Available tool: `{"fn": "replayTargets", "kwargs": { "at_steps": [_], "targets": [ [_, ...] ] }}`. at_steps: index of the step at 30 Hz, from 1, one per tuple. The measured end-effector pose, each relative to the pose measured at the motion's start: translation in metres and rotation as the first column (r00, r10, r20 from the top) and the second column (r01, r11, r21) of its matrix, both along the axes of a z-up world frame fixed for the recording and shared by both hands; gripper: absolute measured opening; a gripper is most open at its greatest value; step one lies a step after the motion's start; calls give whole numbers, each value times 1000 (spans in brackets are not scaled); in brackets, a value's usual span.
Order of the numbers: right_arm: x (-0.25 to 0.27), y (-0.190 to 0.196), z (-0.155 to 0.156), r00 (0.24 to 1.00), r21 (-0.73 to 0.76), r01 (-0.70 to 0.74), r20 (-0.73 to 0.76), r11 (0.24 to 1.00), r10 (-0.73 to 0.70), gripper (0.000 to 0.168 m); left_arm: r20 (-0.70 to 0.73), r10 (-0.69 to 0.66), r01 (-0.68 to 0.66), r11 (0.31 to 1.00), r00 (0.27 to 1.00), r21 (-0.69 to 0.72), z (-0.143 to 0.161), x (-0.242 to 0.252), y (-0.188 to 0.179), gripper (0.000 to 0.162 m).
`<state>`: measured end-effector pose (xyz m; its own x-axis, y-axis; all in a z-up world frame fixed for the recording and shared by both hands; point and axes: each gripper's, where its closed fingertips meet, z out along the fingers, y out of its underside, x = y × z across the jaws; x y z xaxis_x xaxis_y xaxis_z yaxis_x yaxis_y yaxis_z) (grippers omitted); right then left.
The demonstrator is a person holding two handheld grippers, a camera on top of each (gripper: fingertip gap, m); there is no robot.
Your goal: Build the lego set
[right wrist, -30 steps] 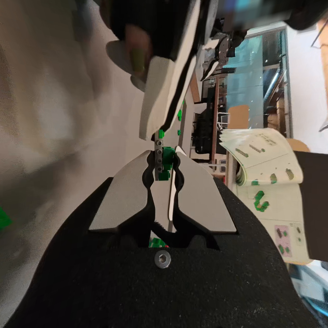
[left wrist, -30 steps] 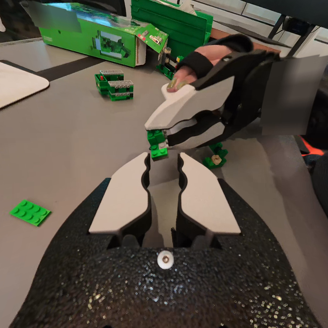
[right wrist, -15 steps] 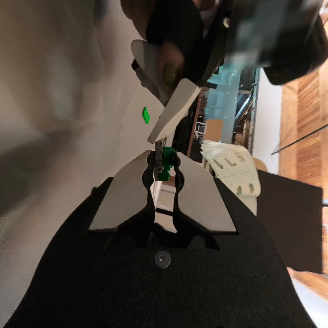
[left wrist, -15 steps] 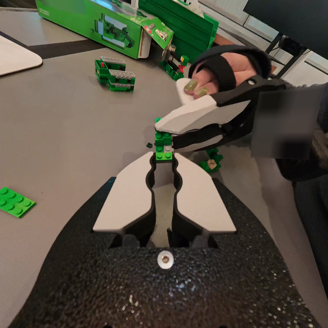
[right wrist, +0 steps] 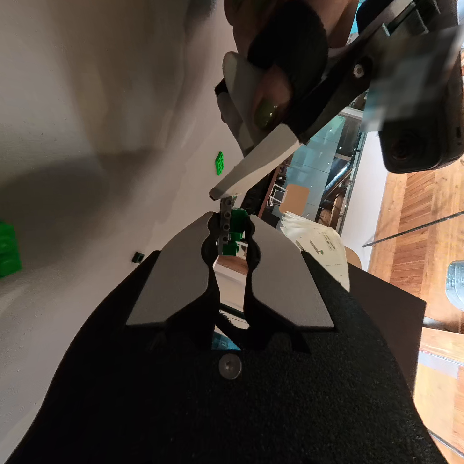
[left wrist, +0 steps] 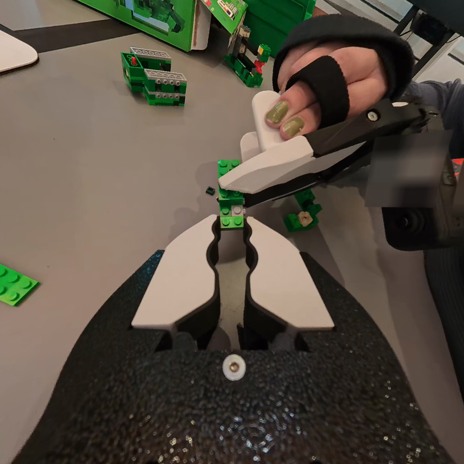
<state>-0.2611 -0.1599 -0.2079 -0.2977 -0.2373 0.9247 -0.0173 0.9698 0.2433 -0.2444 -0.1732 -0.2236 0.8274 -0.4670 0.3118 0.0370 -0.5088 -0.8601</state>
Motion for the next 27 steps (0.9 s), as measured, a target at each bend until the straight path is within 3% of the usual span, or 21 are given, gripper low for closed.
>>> {"fn": "replayTargets", "kwargs": {
  "at_steps": [8, 12, 15, 19, 27],
  "targets": [
    [0, 1, 0, 997, -35, 28, -75, 999, -30, 19, 48, 11, -11, 1000, 999, 17, 1, 0, 3, 17],
    [-2, 2, 6, 996, -250, 43, -65, 967, -61, 23, -83, 54, -47, 995, 995, 87, 6, -8, 4, 16],
    [-1, 14, 12, 993, -492, 115, 22, 863, -119, 39, -164, 105, -83, 987, 981, 140, 10, -21, 4, 16],
    [-3, 29, 25, 989, -733, 125, 43, 668, -138, 44, -187, 144, -110, 978, 972, 179, 13, -31, 3, 16],
    [-19, 80, 33, 961, -948, 14, -76, 319, -267, 36, -276, 219, -157, 960, 936, 230, 13, -49, 2, 17]
  ]
}}
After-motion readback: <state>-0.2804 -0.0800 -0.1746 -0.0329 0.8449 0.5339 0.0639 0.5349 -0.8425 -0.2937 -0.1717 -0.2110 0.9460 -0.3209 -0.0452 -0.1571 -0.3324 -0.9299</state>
